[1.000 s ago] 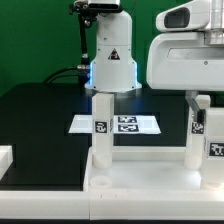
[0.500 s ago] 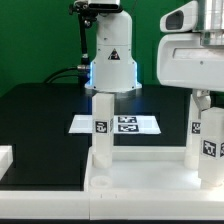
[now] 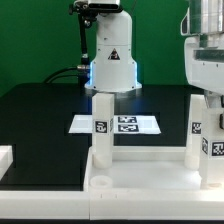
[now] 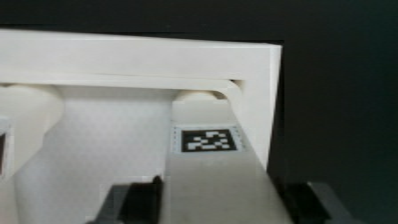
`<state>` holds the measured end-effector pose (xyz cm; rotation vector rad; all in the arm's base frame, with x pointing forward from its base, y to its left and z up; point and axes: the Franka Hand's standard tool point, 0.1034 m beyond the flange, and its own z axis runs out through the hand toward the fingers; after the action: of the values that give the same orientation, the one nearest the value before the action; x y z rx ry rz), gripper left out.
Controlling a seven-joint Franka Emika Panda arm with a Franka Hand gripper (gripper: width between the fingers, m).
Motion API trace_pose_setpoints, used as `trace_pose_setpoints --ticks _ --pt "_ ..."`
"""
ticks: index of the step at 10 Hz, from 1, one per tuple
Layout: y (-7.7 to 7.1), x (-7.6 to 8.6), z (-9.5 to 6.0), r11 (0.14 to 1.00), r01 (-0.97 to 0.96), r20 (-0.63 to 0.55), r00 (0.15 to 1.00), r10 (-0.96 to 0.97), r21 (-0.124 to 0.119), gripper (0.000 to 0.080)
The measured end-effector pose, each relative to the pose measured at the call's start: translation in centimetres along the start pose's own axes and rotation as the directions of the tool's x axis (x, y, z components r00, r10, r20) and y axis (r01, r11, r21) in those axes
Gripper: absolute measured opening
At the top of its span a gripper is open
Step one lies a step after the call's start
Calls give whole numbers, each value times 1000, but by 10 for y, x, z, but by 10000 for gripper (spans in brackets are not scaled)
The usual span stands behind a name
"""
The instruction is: Assemble desk
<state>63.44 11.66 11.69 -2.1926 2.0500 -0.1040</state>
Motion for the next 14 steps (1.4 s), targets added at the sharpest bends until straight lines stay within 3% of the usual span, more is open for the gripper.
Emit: trace_pose_setpoints --ticks 1,2,3,4,5,7,8,9,10,11,12,13,14 --pt "0 0 0 1000 6 0 1000 -6 0 286" --pt "-1 3 0 970 241 -11 970 -241 -4 371" --pt "-3 12 1 897 443 -13 897 -443 0 519" --pt "-3 19 1 835 551 -9 835 -551 0 607" --pt "-3 18 2 816 578 -10 816 -578 -3 641" --pt "-3 19 2 739 673 -10 739 -673 -5 647" --pt "-5 17 -1 632 775 -21 631 -775 -22 647" --pt "-10 9 -6 466 884 -39 465 -885 -44 648" --pt "-12 7 -10 382 923 -40 381 -924 -42 648" --pt "-11 9 -8 388 921 -39 386 -922 -44 648" --pt "-11 9 -7 423 905 -39 422 -906 -44 535" --pt "-11 9 -7 437 898 -40 436 -899 -43 535" --pt "-11 9 -7 479 877 -41 477 -878 -41 351"
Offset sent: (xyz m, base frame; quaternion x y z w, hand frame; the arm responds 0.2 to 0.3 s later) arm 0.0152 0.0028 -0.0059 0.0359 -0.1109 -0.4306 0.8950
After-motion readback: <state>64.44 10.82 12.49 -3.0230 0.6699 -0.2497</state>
